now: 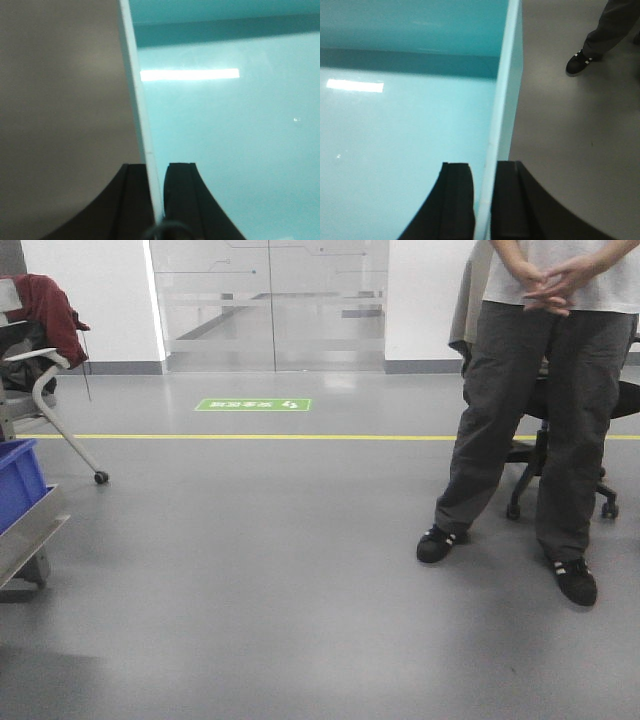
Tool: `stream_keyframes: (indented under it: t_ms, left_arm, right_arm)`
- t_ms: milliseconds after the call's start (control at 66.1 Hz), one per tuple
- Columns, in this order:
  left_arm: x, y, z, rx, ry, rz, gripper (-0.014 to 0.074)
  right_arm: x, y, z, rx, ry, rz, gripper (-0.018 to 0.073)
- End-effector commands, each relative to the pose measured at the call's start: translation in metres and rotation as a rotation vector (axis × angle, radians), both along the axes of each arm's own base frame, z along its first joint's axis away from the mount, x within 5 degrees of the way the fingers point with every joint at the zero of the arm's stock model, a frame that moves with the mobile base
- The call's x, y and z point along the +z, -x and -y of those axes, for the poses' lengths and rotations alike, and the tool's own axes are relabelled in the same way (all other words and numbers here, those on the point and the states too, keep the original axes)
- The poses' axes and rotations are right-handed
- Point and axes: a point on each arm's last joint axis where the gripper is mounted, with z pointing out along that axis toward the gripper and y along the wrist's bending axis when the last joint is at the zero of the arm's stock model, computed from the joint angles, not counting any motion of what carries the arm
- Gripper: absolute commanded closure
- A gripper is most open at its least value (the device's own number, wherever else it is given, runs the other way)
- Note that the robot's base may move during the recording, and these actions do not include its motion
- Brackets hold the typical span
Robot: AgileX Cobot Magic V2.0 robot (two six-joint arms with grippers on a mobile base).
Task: Fetch blue bin and place on conveyor start
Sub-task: 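Hold the light-blue bin with both grippers while driving to the conveyor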
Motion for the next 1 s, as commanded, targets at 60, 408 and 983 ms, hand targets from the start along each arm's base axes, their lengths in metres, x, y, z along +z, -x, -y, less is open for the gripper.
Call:
stream_keyframes:
  t_ms: [60, 408, 983]
  left_arm:
    - [0.005, 0.0002, -0.0082, 0.025, -0.071, 0.048, 0.0708]
    - [0.005, 0.0002, -0.0084, 0.026, -0.073, 0.049, 0.0708]
    - [0.0051, 0.0001, -0.0084, 0.026, -0.072, 0.051, 0.0708]
  right_arm:
    - [0.0098, 0.0031, 0.0066, -0.019, 0.035, 0.072, 0.0712]
    - [0.0101, 0.003, 0.0066, -0.019, 0.034, 0.076, 0.0712]
    - [0.0101, 0.003, 0.0066, -0.019, 0.034, 0.076, 0.0712]
